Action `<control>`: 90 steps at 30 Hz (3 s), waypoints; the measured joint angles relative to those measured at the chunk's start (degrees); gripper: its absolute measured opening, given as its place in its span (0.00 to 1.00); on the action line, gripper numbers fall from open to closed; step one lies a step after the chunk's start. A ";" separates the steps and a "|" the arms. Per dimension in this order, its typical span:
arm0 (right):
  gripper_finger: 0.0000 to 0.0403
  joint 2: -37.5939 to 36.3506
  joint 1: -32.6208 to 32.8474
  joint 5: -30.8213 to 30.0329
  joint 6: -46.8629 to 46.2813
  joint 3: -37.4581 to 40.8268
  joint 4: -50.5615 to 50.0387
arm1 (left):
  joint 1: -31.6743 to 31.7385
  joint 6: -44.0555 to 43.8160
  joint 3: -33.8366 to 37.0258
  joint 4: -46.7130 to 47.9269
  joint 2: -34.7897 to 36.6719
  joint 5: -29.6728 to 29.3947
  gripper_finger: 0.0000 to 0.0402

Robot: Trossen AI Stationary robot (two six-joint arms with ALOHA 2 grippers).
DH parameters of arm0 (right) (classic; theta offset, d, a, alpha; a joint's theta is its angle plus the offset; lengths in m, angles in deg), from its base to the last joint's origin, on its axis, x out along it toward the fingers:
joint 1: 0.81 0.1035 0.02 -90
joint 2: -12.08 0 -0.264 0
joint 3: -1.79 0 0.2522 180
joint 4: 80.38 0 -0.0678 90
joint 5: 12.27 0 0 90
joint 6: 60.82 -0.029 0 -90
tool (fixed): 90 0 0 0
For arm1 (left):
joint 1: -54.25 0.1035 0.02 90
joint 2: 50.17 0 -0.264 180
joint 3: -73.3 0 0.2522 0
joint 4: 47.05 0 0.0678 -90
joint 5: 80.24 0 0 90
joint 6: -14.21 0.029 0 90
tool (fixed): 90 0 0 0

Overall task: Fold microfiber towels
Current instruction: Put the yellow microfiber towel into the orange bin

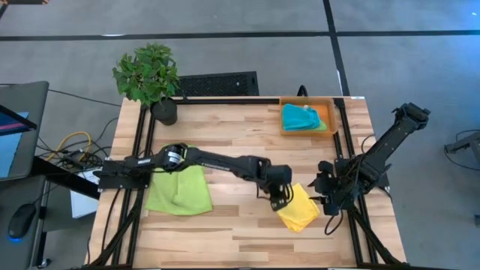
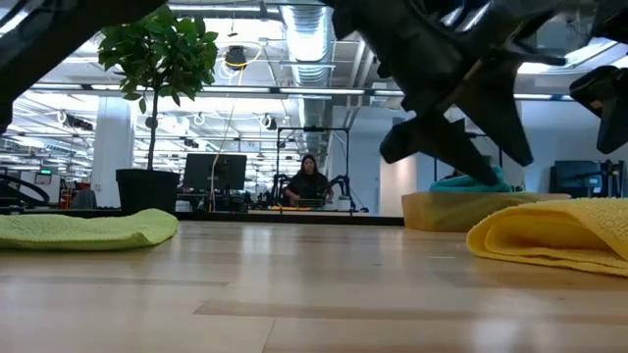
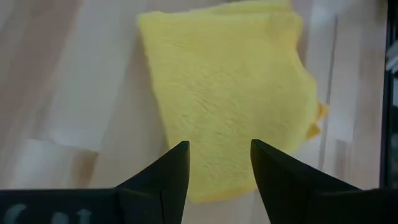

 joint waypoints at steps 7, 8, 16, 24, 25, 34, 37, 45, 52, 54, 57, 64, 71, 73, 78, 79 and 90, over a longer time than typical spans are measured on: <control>0.59 0.00 0.00 -0.01 0.03 0.00 -0.05 | 3.45 -7.68 -0.06 -0.92 -2.74 4.69 0.40; 0.59 0.00 0.01 0.00 0.01 0.00 -0.05 | 3.69 -7.77 -0.04 -2.27 -3.79 6.25 0.40; 0.59 0.00 0.03 0.02 0.07 0.00 -0.35 | 4.00 -8.78 -0.02 -7.28 -7.16 11.01 0.40; 0.59 0.00 0.03 0.03 0.05 0.00 -0.44 | 3.17 -8.56 -0.02 -7.58 -7.23 10.68 0.40; 0.59 0.00 0.03 0.03 0.05 0.00 -0.44 | 2.92 -8.28 -0.02 -7.57 -7.23 10.02 0.40; 0.59 0.00 0.03 -0.14 0.05 0.00 -0.26 | 1.99 -3.84 -0.04 -7.32 -7.38 7.53 0.32; 0.59 0.00 -0.33 -1.43 0.02 0.00 -0.26 | 1.92 -0.77 -0.04 -7.28 -7.48 6.43 0.19; 0.59 0.11 -4.75 -0.97 6.55 0.00 0.35 | 1.88 5.60 -0.70 -6.91 -7.58 4.62 0.02; 0.59 0.11 -13.37 6.99 15.60 0.00 2.71 | 1.92 14.10 -3.44 -3.96 -7.58 2.61 0.01; 0.59 0.11 -15.95 8.08 17.29 0.00 3.26 | 1.89 16.97 -4.62 -1.57 -7.58 0.91 0.01; 0.59 0.11 -19.77 10.27 19.07 0.02 3.21 | 1.71 20.99 -6.78 1.85 -7.58 -1.64 0.00; 0.59 0.13 -27.42 17.56 22.06 0.02 4.50 | 1.57 28.37 -9.68 3.42 -7.58 -2.19 0.00; 0.59 2.21 -32.83 23.91 24.02 0.04 5.52 | 1.57 30.76 -9.64 3.35 -7.56 -3.25 0.00; 0.59 4.43 -33.87 25.70 24.77 0.04 6.10 | 1.57 31.30 -9.64 3.10 -7.55 -3.93 0.00; 0.59 10.99 -35.32 27.42 25.61 0.09 6.19 | 1.53 32.10 -9.64 3.50 -7.54 -4.19 0.00; 0.59 11.89 -35.38 27.42 25.61 0.09 6.20 | 1.46 32.62 -9.53 3.91 -7.52 -4.21 0.00; 0.59 12.13 -35.73 28.63 33.25 0.09 9.83 | -0.44 38.75 -9.55 4.05 -7.45 -5.54 0.00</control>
